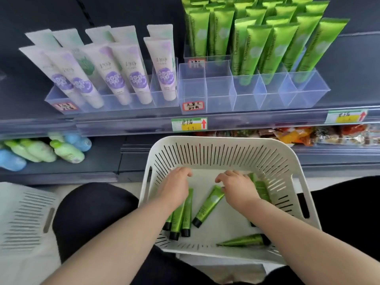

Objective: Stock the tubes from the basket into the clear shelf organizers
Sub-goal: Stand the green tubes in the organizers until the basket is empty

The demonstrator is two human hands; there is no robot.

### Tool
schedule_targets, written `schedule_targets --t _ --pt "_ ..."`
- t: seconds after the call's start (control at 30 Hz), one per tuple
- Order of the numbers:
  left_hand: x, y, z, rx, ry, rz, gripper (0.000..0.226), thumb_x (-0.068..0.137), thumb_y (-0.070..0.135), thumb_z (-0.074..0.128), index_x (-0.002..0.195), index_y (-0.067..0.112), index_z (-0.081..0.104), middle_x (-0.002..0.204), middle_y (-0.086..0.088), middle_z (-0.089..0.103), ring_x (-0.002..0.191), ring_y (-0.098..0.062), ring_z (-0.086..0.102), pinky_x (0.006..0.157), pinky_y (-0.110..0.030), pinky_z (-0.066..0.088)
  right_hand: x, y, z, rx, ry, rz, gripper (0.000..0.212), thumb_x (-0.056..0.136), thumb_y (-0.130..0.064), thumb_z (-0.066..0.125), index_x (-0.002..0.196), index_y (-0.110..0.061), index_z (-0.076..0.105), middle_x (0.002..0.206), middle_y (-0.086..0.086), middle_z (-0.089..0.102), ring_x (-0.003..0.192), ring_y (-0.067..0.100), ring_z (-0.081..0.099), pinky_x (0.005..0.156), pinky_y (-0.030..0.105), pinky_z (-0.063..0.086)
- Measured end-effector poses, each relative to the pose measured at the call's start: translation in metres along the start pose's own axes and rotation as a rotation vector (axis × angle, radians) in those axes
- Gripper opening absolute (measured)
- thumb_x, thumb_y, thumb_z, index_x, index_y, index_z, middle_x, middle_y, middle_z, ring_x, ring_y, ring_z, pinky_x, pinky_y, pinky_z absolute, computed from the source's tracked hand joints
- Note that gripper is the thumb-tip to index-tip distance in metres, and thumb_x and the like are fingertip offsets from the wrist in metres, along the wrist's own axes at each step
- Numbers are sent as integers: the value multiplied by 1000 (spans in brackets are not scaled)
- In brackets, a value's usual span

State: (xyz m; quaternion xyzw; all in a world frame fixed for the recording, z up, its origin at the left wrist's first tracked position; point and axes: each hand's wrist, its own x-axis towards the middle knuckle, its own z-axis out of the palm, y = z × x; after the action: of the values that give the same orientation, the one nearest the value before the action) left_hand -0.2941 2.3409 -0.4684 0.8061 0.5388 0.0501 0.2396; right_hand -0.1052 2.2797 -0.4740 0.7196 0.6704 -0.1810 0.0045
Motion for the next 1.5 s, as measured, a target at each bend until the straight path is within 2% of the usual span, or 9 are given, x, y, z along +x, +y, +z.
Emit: schedule_targets --t 0.1,0.2,0.4,0.63,0.87,1.0,1.13,1.3,1.5 --pt "4 -7 13 -1 -68 -53 43 89 -3 53 124 22 55 129 6 53 110 -10 55 85 -21 40 2 0 18 -27 -115 38 42 88 -9 54 126 -27 49 123 -2 55 115 21 46 90 35 41" --pt "9 -10 21 -7 -103 -76 41 88 -3 51 121 21 57 126 4 55 105 -12 56 84 -22 43 8 -2 28 -27 -204 82 40 91 -28 54 130 -22 45 125 2 53 118 23 45 93 38 42" --pt "13 -11 27 -19 -128 -73 36 91 -1 46 118 20 58 123 3 56 102 -16 58 83 -28 47 17 -10 46 -81 -257 145 66 83 -53 56 135 -19 34 131 5 46 120 26 41 95 41 39" --pt "19 -11 22 -93 -29 -132 35 91 -1 49 121 16 58 123 1 57 99 -10 55 81 -21 43 26 -7 57 -12 -365 293 90 63 -52 79 130 -11 36 123 11 45 116 28 44 95 39 43" --pt "23 -17 20 -63 -39 -250 43 90 -6 47 126 14 54 121 -2 59 107 -17 57 83 -27 47 23 9 37 391 -373 222 33 75 -35 75 99 -19 59 100 4 61 93 23 56 77 35 49" --pt "15 -16 23 48 -192 -283 44 84 -11 46 122 10 53 107 -7 62 86 -20 56 73 -34 51 8 9 15 530 -343 90 10 85 -27 66 94 -25 61 89 -5 63 81 15 59 71 32 51" --pt "9 -14 30 108 -333 -287 39 85 -1 54 122 9 51 111 -10 59 94 -25 57 76 -37 51 -2 10 -10 378 -169 -41 16 88 -25 63 103 -24 64 92 -8 57 90 13 51 75 29 44" --pt "6 -13 40 210 -500 -180 61 84 -5 48 140 18 38 127 -12 48 111 -33 55 86 -41 50 -15 18 -18 258 -59 -63 21 88 -24 62 109 -25 63 103 -4 59 100 16 48 85 34 46" --pt "8 -12 36 364 -497 24 37 86 1 47 121 12 47 107 -10 51 91 -28 53 68 -34 39 -18 15 -9 186 -56 -123 24 91 -26 57 115 -25 59 109 -4 59 101 18 48 86 35 45"
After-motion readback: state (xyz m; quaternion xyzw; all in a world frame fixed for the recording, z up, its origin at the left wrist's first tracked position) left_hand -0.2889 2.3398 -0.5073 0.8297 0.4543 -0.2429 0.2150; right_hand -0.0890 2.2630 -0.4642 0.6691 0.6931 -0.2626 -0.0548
